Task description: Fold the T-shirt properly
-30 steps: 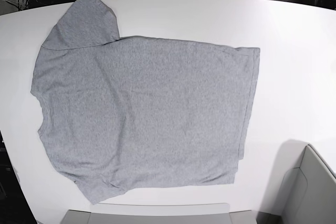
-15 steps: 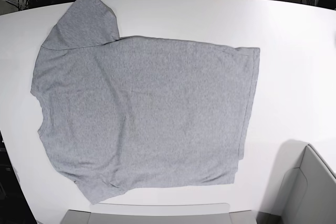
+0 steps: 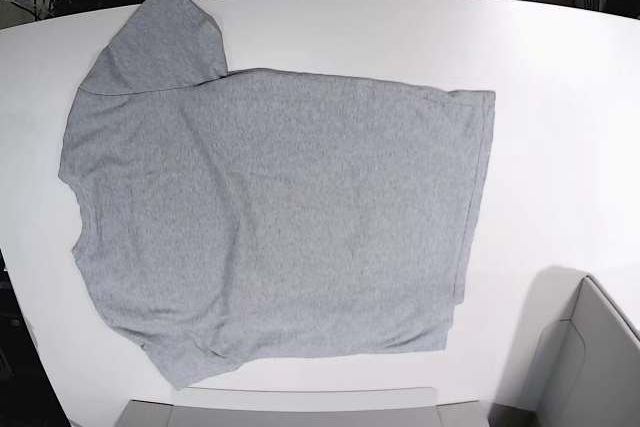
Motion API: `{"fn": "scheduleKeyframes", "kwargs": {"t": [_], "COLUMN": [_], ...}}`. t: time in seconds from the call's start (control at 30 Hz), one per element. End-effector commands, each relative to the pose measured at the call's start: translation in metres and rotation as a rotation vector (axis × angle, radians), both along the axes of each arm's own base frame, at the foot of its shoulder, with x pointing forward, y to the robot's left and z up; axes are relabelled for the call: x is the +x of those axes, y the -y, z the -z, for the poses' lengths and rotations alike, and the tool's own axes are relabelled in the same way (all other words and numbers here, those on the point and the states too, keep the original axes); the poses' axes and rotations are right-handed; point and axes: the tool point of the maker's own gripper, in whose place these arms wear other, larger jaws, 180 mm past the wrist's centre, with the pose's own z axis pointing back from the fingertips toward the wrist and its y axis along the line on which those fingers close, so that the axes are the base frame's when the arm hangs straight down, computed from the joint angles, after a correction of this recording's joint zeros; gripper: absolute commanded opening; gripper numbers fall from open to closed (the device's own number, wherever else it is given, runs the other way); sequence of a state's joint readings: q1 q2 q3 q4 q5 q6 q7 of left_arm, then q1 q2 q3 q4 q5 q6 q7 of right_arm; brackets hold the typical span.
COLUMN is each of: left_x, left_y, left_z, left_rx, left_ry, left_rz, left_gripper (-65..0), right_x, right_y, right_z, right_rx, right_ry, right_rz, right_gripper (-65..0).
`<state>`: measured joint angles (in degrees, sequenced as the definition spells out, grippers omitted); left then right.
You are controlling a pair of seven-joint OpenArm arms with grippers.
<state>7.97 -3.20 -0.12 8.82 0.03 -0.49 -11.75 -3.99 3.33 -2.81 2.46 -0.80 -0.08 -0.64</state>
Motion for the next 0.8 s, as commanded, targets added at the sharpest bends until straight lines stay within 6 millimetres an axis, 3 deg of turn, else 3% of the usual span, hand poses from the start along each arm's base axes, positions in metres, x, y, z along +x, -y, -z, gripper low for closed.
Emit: {"fn": "scheduleKeyframes", "kwargs": {"t": [0.0, 0.3, 0.47, 0.57, 0.6, 0.67, 0.77], "left_x": [-0.002, 0.002, -0.004, -0.01, -0.004, 0.01, 0.015], "left_y": [-0.006, -0.016, -0.02, -0.036, -0.039, -0.06, -0.092], "left_z": [-0.001, -0.004, -0.002, -0.004, -0.008, -0.024, -0.052], "left_rx": [0.01, 0.029, 0.033, 0.057, 0.065, 0.107, 0.173], "left_ry": [0.015, 0.041, -0.005, -0.011, 0.023, 0.119, 0.187], "left_rz": [0.001, 0.008, 0.004, 0.006, 0.011, -0.003, -0.066], "left_gripper": [-64.9, -64.9, -64.9, -64.9, -64.9, -64.9, -64.6], "right_x": [0.006, 0.026, 0.006, -0.01, -0.014, -0.021, -0.031], "right_y": [0.001, -0.006, -0.006, 0.006, 0.009, 0.008, 0.009], "right_z": [0.0, -0.004, -0.004, -0.005, -0.005, -0.008, -0.014], "right_rx": [0.002, 0.024, 0.023, 0.003, -0.001, 0.003, 0.003], "right_ry": [0.016, 0.111, 0.08, 0.057, 0.052, 0.059, 0.049], "right_rz": [0.006, -0.007, -0.009, -0.009, -0.009, -0.013, -0.027], "right_gripper": [-65.0, -65.0, -65.0, -65.0, -65.0, -65.0, -65.0]}}
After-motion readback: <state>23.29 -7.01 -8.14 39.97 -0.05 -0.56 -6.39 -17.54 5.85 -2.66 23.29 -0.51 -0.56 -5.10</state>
